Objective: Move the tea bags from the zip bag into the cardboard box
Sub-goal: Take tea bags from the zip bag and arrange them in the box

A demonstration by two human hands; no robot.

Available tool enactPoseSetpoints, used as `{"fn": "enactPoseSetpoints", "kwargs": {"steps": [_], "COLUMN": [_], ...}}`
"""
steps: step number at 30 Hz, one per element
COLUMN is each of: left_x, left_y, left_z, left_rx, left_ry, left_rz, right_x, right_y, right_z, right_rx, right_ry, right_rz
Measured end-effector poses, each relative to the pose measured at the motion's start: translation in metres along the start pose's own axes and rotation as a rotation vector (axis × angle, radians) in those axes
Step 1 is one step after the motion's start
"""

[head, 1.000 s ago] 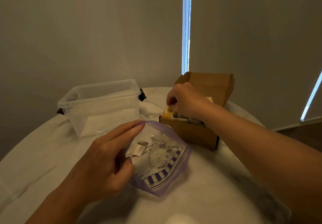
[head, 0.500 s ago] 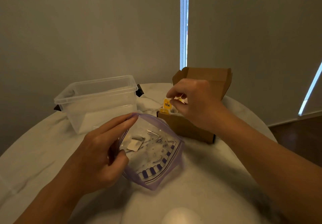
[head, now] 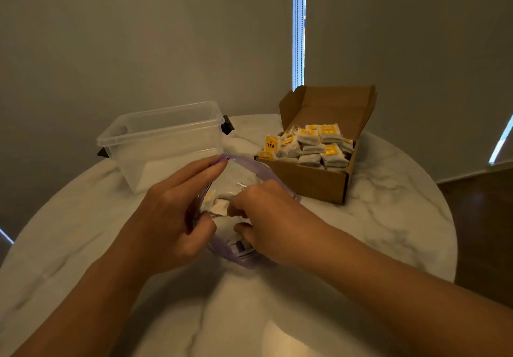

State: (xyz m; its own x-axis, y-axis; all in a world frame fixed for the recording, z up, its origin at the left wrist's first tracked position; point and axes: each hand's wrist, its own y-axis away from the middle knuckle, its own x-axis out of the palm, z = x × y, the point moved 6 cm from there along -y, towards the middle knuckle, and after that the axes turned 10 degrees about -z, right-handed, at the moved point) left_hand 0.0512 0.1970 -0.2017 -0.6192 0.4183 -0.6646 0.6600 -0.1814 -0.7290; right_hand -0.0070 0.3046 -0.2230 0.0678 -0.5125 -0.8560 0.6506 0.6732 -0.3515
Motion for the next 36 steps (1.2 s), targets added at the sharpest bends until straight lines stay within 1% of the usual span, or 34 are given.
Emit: {"fn": "enactPoseSetpoints", "kwargs": {"steps": [3, 6, 11, 15, 19, 24, 27, 32, 34, 36], "left_x": [-0.001, 0.0, 0.002, 0.002, 0.001, 0.002, 0.002, 0.001, 0.001, 0.001], "left_y": [0.0, 0.002, 0.002, 0.002, 0.003, 0.002, 0.001, 0.0, 0.0, 0.0], "left_z": [-0.002, -0.001, 0.0, 0.0, 0.001, 0.0, 0.0, -0.001, -0.001, -0.001], "left_rx": [0.022, 0.016, 0.003, -0.009, -0.017, -0.018, -0.017, -0.009, -0.004, 0.002], "left_ry": [0.035, 0.054, 0.073, 0.076, 0.081, 0.079, 0.074, 0.08, 0.078, 0.077], "left_rz": [0.001, 0.018, 0.031, 0.032, 0.024, 0.014, 0.012, 0.005, 0.001, -0.007], "right_x": [0.012, 0.021, 0.044, 0.05, 0.039, 0.032, 0.02, -0.011, -0.023, -0.033], "right_y": [-0.018, -0.033, -0.054, -0.06, -0.046, -0.036, -0.031, 0.005, 0.023, 0.036], "right_z": [0.002, 0.003, -0.004, -0.006, -0.003, 0.004, 0.005, 0.002, -0.002, -0.011], "right_rx": [-0.028, -0.031, 0.071, 0.107, 0.044, -0.087, -0.079, 0.0, 0.01, 0.048], "right_ry": [0.096, 0.115, 0.177, 0.197, 0.101, 0.189, 0.221, 0.085, -0.045, -0.214], "right_rz": [0.016, 0.029, 0.08, 0.09, -0.008, -0.038, -0.066, -0.14, -0.209, -0.241]}}
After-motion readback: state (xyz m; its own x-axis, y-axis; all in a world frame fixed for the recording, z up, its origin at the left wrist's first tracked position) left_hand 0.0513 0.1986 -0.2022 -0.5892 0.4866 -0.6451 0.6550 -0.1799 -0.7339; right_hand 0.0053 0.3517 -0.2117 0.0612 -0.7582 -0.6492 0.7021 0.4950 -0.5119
